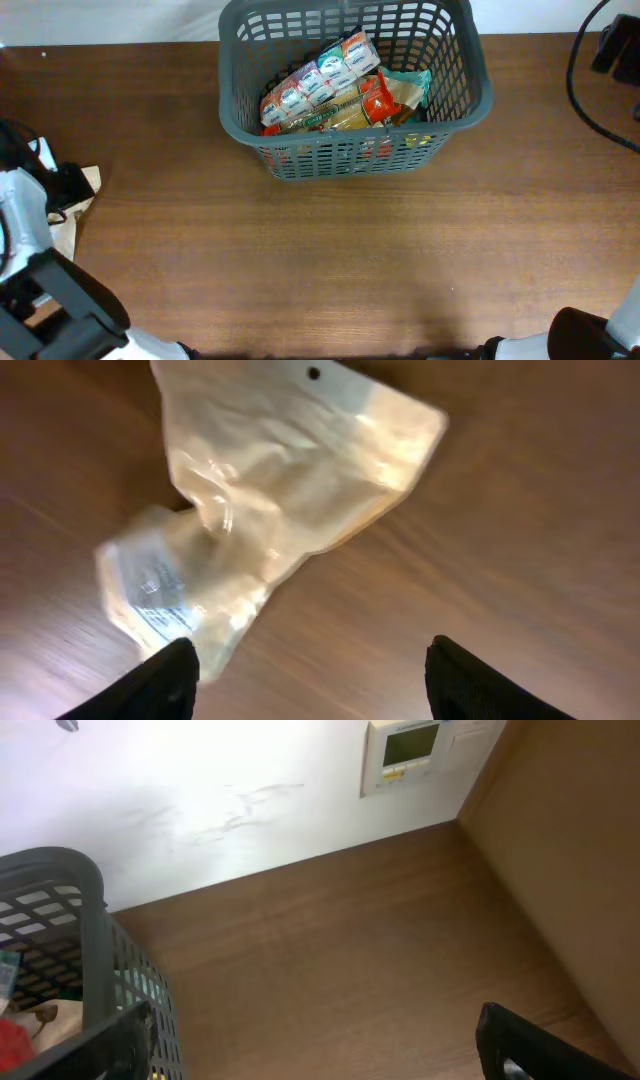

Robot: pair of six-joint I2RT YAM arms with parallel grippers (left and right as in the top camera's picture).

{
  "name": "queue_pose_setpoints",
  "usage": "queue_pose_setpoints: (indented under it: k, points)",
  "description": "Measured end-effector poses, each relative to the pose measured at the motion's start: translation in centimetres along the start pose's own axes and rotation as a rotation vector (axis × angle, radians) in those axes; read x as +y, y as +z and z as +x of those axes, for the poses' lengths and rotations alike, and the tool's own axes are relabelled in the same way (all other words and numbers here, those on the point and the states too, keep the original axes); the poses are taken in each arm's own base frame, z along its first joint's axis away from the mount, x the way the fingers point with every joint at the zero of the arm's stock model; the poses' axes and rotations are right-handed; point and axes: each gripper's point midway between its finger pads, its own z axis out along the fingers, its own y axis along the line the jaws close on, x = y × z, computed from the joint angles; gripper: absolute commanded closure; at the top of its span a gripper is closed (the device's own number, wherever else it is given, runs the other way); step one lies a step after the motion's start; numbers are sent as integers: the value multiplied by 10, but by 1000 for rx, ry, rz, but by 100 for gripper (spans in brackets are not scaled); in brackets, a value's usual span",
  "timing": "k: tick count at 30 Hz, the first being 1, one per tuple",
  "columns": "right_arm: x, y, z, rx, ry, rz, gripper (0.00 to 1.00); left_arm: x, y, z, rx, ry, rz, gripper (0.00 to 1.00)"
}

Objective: Pack container
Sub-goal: 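Grasp the translucent patterned plastic bag with the left gripper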

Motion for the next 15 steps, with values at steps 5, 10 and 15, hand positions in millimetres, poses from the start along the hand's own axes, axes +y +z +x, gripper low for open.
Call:
queue_pose_setpoints:
  k: [5, 10, 15]
  points:
    - [0, 0, 0, 0, 1, 0, 1, 9, 26, 8, 65, 144, -50, 38]
    - [0, 0, 0, 0, 0, 0, 1, 24, 46, 15, 109, 242, -69, 38]
    - [0, 0, 0, 0, 0, 0, 1, 37, 61, 24, 153, 293, -71, 40]
